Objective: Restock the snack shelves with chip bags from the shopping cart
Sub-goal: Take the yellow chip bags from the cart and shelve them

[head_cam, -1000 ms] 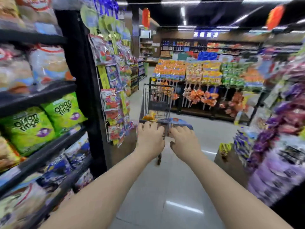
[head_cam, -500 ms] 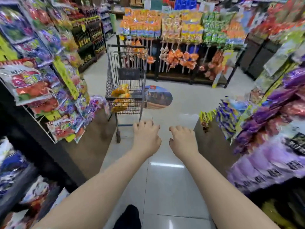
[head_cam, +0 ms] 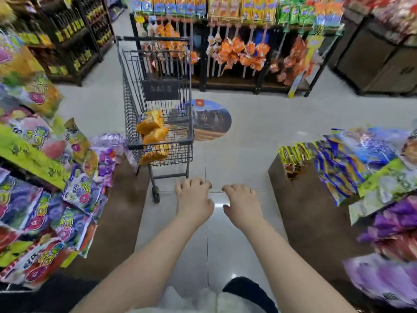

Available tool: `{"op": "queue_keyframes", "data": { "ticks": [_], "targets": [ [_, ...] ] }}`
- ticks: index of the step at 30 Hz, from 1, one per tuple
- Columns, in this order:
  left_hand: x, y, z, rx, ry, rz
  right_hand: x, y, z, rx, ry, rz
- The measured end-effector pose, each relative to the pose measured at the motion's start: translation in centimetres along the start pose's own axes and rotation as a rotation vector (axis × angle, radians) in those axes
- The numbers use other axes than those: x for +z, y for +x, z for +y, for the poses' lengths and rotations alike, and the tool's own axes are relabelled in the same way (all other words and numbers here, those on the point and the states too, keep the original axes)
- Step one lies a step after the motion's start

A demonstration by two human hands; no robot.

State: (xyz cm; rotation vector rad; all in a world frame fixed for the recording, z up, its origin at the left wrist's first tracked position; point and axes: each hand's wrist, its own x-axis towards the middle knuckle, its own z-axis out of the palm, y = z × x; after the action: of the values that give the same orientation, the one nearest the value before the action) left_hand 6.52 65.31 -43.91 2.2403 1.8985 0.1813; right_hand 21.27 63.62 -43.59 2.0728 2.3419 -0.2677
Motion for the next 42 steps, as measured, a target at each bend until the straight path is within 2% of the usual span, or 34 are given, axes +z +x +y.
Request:
{"op": "queue_keyframes", "data": {
  "ticks": [7,14,20,24,29,36,42],
  "targets": [
    [2.6,10.6,-5.0,-0.145,-0.021,-0.067,1.2,13.8,0.2,-0.123,0.024,-0.05],
    [1.6,25.2,-10.1,-0.358,0.049,-0.028,0.3,31.7,0.0,-0.329,-0.036,-0.137],
    [-0.6,34.2,-15.7,-0.577,0.008,0.049,-1.1,45.5,-2.2,-0.455,0.015,-0.125],
    [0.5,36.4,-19.0,-0.71,-0.031,-0.018,1.2,50.7,-5.1,-0.504,0.043,-0.257],
    [2.5,39.8,-23.8,-0.737,-0.072,-0.176,2.9,57.5,-8.5,-0.495,-0.02,-0.379],
    [2.7,46.0,-28.8,-0.798,-0.105,-0.197,4.7,64.6,-12.6,-0.527,0.037,-0.466],
    [7.2,48.3,-30.3,-1.062,-0.321,-0.214,9.6,68.3,-14.0,-0.554,0.134,-0.73]
  ]
}}
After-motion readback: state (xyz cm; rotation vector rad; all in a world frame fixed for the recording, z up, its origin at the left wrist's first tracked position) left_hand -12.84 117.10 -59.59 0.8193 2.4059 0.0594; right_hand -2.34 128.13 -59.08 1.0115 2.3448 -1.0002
